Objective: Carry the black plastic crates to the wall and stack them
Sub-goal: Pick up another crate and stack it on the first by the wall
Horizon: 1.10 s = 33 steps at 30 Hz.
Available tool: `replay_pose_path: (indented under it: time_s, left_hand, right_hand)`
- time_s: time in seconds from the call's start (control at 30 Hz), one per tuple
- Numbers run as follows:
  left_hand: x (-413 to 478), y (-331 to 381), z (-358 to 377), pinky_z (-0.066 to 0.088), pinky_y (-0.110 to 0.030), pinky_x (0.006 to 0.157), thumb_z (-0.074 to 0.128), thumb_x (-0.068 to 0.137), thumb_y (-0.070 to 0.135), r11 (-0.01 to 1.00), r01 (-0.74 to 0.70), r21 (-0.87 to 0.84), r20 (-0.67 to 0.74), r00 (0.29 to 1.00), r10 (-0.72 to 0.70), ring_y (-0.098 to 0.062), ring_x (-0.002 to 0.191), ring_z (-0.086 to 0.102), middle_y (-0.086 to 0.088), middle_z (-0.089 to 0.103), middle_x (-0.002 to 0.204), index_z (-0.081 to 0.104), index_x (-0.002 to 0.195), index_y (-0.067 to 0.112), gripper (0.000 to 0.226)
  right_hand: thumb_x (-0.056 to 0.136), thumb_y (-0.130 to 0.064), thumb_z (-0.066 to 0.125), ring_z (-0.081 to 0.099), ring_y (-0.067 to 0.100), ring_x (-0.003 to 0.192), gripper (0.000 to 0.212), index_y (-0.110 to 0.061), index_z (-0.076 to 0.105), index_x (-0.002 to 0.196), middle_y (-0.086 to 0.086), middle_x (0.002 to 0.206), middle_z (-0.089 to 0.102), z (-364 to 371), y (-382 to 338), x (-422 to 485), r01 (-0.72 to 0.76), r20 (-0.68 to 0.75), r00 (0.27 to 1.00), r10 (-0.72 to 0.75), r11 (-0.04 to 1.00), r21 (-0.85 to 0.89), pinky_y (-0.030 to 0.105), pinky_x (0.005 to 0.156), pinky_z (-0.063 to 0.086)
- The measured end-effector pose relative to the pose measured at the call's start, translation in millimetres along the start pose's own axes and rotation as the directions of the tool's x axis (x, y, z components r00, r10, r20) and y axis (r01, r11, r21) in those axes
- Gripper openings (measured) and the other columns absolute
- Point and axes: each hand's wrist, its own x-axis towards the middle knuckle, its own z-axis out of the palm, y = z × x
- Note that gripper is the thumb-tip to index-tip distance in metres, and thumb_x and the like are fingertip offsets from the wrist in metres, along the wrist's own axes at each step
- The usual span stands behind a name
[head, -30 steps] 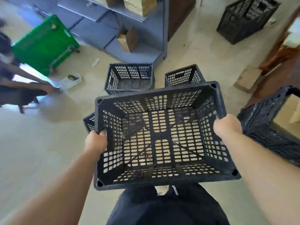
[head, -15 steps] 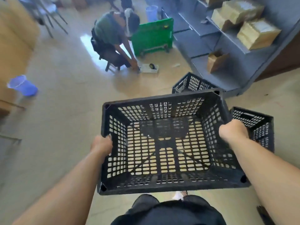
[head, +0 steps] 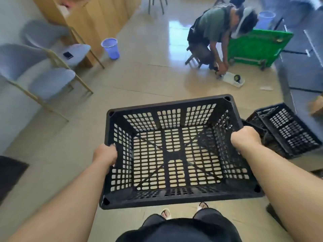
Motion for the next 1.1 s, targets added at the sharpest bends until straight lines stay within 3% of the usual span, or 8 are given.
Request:
replay_pose_path:
  time_s: [0.13, 0.2, 0.3, 0.47, 0.67, 0.77, 0.93, 1.1]
  left_hand:
    - [32.2, -52.1, -36.7, 0.058, -0.051, 0.089, 0.050, 0.097, 0.041, 0.986, 0.125, -0.110, -0.057, 0.990, -0.132, -0.041, 0.093, 0.070, -0.019, 0.072, 0.104, 0.065, 0.115, 0.004, 0.043]
    - [42.6, -74.8, -48.8, 0.058, -0.051, 0.089, 0.051, 0.094, 0.045, 0.972, 0.191, -0.139, -0.088, 0.975, -0.205, -0.042, 0.094, 0.070, -0.019, 0.072, 0.106, 0.066, 0.114, 0.005, 0.047]
    - [40.3, -98.7, -68.4, 0.059, -0.050, 0.085, 0.050, 0.098, 0.042, 0.938, 0.268, -0.220, -0.127, 0.945, -0.300, -0.040, 0.091, 0.070, -0.018, 0.072, 0.103, 0.064, 0.115, 0.004, 0.044]
    - [24.6, -135.9, -100.8, 0.058, -0.041, 0.071, 0.049, 0.103, 0.035, 0.862, 0.379, -0.336, -0.179, 0.873, -0.454, -0.035, 0.077, 0.070, -0.017, 0.071, 0.093, 0.064, 0.113, 0.001, 0.039]
    - [-10.4, -194.1, -125.5, 0.049, -0.036, 0.066, 0.047, 0.105, 0.029, 0.732, 0.429, -0.530, -0.233, 0.756, -0.612, -0.028, 0.068, 0.062, -0.012, 0.068, 0.079, 0.062, 0.092, 0.003, 0.033]
    - [-28.3, -234.1, -134.1, 0.046, -0.034, 0.062, 0.047, 0.106, 0.029, 0.638, 0.445, -0.628, -0.233, 0.675, -0.701, -0.026, 0.066, 0.061, -0.011, 0.068, 0.080, 0.063, 0.095, 0.002, 0.033]
    - [-36.2, -300.0, -159.2, 0.045, -0.033, 0.062, 0.048, 0.105, 0.028, 0.500, 0.461, -0.733, -0.191, 0.566, -0.802, -0.026, 0.066, 0.060, -0.010, 0.068, 0.077, 0.066, 0.093, 0.000, 0.035]
    - [-22.7, -370.1, -199.8, 0.048, -0.034, 0.065, 0.049, 0.103, 0.027, 0.421, 0.448, -0.789, -0.155, 0.518, -0.841, -0.025, 0.065, 0.060, -0.010, 0.068, 0.077, 0.067, 0.100, -0.001, 0.034]
  right_hand:
    - [0.092, -0.015, 0.051, 0.069, 0.041, 0.089, 0.020, -0.002, 0.057, 0.105, 0.022, 0.102, 0.069, 32.3, -57.4, -13.8, 0.109, 0.061, 0.992, -0.107, 0.993, -0.044, 0.042, 0.076, 0.058]
    - [0.093, -0.016, 0.050, 0.069, 0.040, 0.087, 0.024, 0.004, 0.060, 0.103, 0.025, 0.099, 0.070, 48.7, -86.6, -15.8, 0.160, 0.101, 0.983, -0.152, 0.984, -0.077, 0.038, 0.068, 0.054]
    - [0.098, -0.024, 0.052, 0.068, 0.036, 0.082, 0.032, 0.005, 0.062, 0.104, 0.022, 0.094, 0.070, 75.9, -134.6, -17.3, 0.253, 0.163, 0.959, -0.234, 0.961, -0.111, 0.034, 0.063, 0.052]
    - [0.098, -0.022, 0.057, 0.067, 0.035, 0.076, 0.028, 0.005, 0.063, 0.103, 0.022, 0.092, 0.070, 120.9, -215.9, -34.8, 0.423, 0.281, 0.883, -0.376, 0.897, -0.128, 0.030, 0.056, 0.047]
    - [0.097, -0.015, 0.053, 0.060, 0.029, 0.061, 0.023, 0.005, 0.064, 0.095, 0.020, 0.081, 0.066, 177.0, -297.6, -85.5, 0.632, 0.436, 0.731, -0.525, 0.762, -0.141, 0.025, 0.047, 0.040]
    - [0.094, -0.011, 0.051, 0.059, 0.029, 0.062, 0.017, 0.002, 0.062, 0.096, 0.019, 0.082, 0.066, 206.2, -328.7, -129.4, 0.732, 0.509, 0.628, -0.588, 0.669, -0.130, 0.024, 0.047, 0.038]
    - [0.092, -0.011, 0.052, 0.064, 0.034, 0.071, 0.017, 0.002, 0.061, 0.099, 0.021, 0.087, 0.068, 260.4, -368.9, -207.1, 0.842, 0.589, 0.480, -0.650, 0.530, -0.101, 0.028, 0.054, 0.045]
    - [0.094, -0.014, 0.051, 0.068, 0.040, 0.083, 0.024, 0.005, 0.063, 0.104, 0.025, 0.094, 0.070, 318.2, -400.2, -288.7, 0.885, 0.626, 0.417, -0.659, 0.452, -0.113, 0.037, 0.066, 0.054]
